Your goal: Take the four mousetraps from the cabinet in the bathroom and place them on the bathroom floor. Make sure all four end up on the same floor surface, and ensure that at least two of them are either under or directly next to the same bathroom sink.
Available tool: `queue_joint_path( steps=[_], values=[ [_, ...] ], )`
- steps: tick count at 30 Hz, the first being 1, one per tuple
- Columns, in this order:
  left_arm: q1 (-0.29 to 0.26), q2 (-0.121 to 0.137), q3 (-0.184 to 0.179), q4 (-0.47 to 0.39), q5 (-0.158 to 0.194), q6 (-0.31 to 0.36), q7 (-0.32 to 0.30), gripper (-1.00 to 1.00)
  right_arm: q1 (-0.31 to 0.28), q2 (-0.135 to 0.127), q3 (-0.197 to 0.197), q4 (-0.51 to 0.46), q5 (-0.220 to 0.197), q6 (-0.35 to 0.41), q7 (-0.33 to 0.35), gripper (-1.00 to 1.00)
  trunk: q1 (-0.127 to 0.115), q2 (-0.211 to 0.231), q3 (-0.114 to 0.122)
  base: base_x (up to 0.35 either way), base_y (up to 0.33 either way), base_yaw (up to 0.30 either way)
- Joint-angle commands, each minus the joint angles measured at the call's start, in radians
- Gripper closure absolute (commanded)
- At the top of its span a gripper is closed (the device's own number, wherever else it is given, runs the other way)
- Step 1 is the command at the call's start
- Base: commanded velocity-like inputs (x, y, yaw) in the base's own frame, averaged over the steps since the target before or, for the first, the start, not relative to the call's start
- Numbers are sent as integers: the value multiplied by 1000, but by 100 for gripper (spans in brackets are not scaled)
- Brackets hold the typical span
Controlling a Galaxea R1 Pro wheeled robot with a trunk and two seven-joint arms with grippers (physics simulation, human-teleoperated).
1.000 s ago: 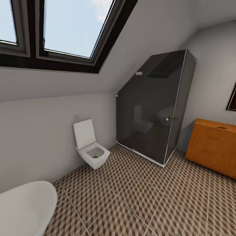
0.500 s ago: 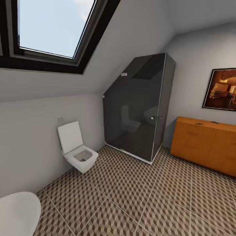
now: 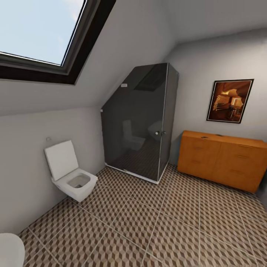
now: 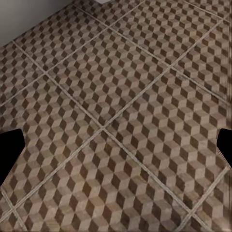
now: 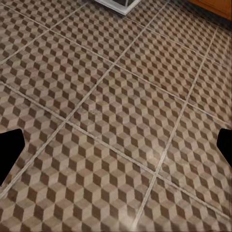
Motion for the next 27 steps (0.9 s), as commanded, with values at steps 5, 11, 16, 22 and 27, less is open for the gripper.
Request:
queue_joint_path(
  steps=[5, 11, 16, 22, 27],
  values=[
    [-1, -1, -6, 3, -5, -3, 8, -100, -2, 1, 8, 4, 0, -4, -7, -100, 0, -1, 2, 0, 0, -273],
    [-1, -1, -6, 3, -5, -3, 8, -100, -2, 1, 8, 4, 0, -4, -7, -100, 0, -1, 6, 0, 0, -273],
    [-1, -1, -6, 3, -5, -3, 8, -100, -2, 1, 8, 4, 0, -4, -7, -100, 0, -1, 8, 0, 0, -273],
    [-1, -1, -6, 3, -5, -3, 8, -100, -2, 1, 8, 4, 0, -4, -7, -100, 0, -1, 12, 0, 0, -273],
    [-1, -1, -6, 3, -5, -3, 8, -100, -2, 1, 8, 4, 0, -4, -7, -100, 0, -1, 15, 0, 0, -273]
  ],
)
